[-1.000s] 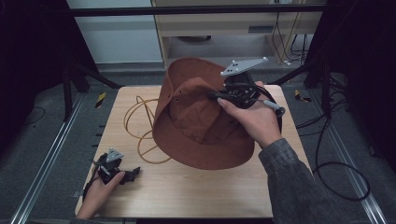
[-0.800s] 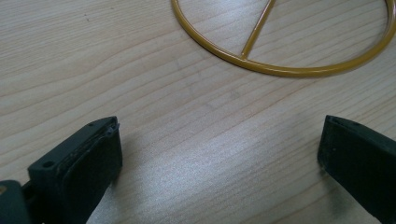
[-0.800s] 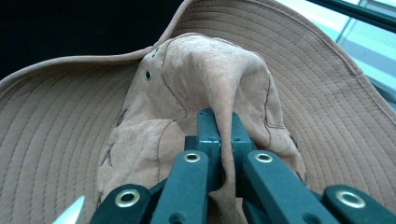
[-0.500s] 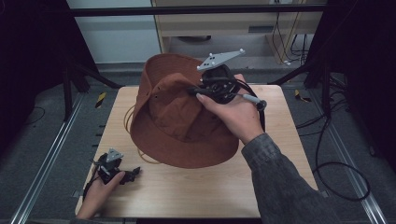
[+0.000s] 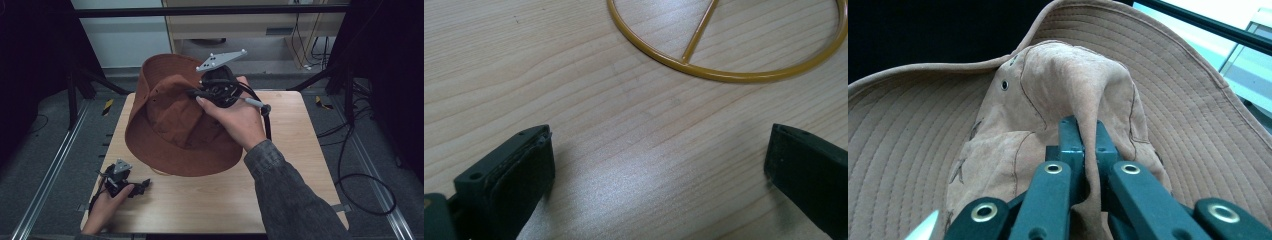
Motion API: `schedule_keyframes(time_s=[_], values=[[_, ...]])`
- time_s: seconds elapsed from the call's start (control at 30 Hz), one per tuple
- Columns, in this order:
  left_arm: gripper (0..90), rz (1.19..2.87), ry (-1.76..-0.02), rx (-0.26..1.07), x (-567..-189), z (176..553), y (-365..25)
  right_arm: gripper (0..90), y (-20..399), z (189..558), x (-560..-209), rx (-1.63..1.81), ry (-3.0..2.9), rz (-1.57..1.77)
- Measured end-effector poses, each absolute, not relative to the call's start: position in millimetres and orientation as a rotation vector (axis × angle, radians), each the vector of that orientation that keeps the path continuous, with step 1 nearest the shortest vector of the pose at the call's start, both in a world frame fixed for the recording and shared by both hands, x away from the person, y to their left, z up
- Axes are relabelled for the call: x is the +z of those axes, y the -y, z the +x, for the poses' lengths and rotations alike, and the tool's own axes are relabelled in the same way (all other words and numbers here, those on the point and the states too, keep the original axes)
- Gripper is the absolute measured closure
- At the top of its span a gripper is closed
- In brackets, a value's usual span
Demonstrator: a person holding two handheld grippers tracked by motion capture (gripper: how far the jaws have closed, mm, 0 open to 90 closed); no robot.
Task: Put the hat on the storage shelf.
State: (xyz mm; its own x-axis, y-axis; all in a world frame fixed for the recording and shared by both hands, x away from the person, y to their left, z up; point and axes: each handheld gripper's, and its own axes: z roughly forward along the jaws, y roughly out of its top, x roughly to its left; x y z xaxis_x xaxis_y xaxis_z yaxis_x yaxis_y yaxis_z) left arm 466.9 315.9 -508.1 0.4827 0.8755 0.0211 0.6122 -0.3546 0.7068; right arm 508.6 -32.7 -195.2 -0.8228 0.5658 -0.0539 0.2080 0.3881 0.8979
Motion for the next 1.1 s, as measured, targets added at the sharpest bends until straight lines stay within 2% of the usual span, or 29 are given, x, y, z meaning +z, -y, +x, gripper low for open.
schedule_keyframes(time_s=[1.1], values=[[0.0,2.095,-1.219,0.529,-508,467,-316,88.4,-18,538,-197,1.435,-2.307,0.688]])
